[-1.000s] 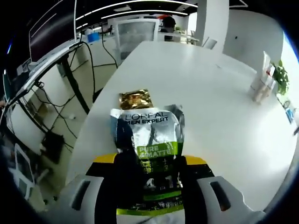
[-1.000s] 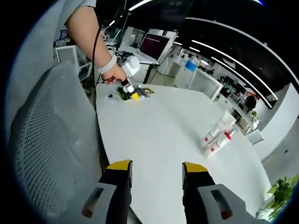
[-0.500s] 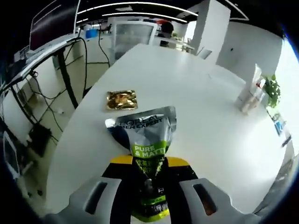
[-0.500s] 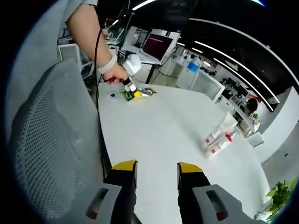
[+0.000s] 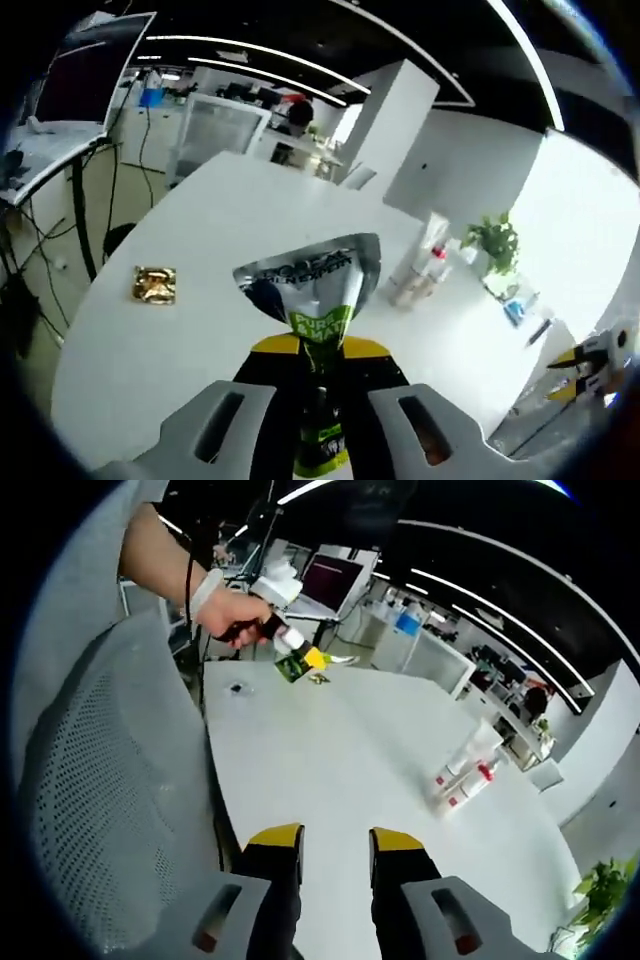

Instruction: Arrange the skincare products in the storage area until every visible bottle or jar stands upright without overlapping.

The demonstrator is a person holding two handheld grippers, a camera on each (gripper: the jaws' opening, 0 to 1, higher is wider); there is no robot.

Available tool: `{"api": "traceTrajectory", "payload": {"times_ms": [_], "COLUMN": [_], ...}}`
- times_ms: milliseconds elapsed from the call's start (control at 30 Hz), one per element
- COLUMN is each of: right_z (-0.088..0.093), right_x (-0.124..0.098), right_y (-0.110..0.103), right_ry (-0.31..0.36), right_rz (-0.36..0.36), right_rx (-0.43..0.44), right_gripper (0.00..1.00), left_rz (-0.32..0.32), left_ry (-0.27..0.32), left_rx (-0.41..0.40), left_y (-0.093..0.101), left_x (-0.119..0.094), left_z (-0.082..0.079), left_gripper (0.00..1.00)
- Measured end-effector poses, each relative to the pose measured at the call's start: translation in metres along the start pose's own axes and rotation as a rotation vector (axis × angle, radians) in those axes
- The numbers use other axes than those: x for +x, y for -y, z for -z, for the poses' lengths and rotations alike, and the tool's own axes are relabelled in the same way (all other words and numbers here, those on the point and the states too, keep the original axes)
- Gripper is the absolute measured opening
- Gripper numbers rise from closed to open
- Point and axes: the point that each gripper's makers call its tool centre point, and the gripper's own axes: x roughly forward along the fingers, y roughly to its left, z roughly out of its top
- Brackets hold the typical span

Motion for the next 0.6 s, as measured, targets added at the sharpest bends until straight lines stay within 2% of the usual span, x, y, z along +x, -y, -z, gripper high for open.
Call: {"api": "traceTrajectory", "payload": {"times_ms": [33, 133, 200, 233, 300, 333, 367, 400, 433, 467, 533, 600], "right_z": [-0.001, -0.004, -0.010, -0.013, -0.019, -0.032, -0.040, -0.056, -0.067, -0.077, -0.083, -0.085], "right_x": [-0.001, -0.002, -0.003, -0.003, -0.004, -0.002, -0.002, -0.001, -0.001, 0.000, 0.005, 0.012], "right_y": [0.001, 0.002, 0.004, 0.003, 0.007, 0.005, 0.004, 0.009, 0.007, 0.001, 0.001, -0.006], "right_ry": [0.002, 0.023, 0.053, 0.068, 0.084, 0.132, 0.157, 0.235, 0.292, 0.328, 0.363, 0.381], "right_rz": [0.000, -0.008, -0.027, -0.054, -0.084, -0.134, -0.150, -0.149, -0.179, -0.243, -0.255, -0.300], "right_rx": [-0.001, 0.044, 0.125, 0.196, 0.302, 0.400, 0.475, 0.562, 0.623, 0.743, 0.856, 1.021], "right_gripper": [0.21, 0.21, 0.21, 0.21, 0.22, 0.26, 0.30, 0.32, 0.32, 0.32, 0.37, 0.42], "left_rz": [0.052, 0.136, 0.202, 0.220, 0.249, 0.269, 0.290, 0.311, 0.313, 0.315, 0.341, 0.354], "left_ry": [-0.011, -0.026, -0.052, -0.067, -0.086, -0.095, -0.105, -0.123, -0.126, -0.126, -0.125, -0.088], "left_rx": [0.023, 0.042, 0.069, 0.088, 0.069, 0.072, 0.092, 0.143, 0.163, 0.182, 0.218, 0.231], "left_y": [0.019, 0.057, 0.079, 0.089, 0.101, 0.109, 0.115, 0.122, 0.125, 0.130, 0.135, 0.146], "left_x": [-0.002, -0.009, -0.013, -0.017, -0.022, -0.026, -0.029, -0.033, -0.035, -0.038, -0.041, -0.050], "left_z": [0.001, 0.009, 0.018, 0.024, 0.033, 0.038, 0.041, 0.045, 0.046, 0.047, 0.049, 0.049], "left_gripper": [0.07, 0.07, 0.07, 0.07, 0.06, 0.06, 0.06, 0.07, 0.07, 0.07, 0.07, 0.07]}}
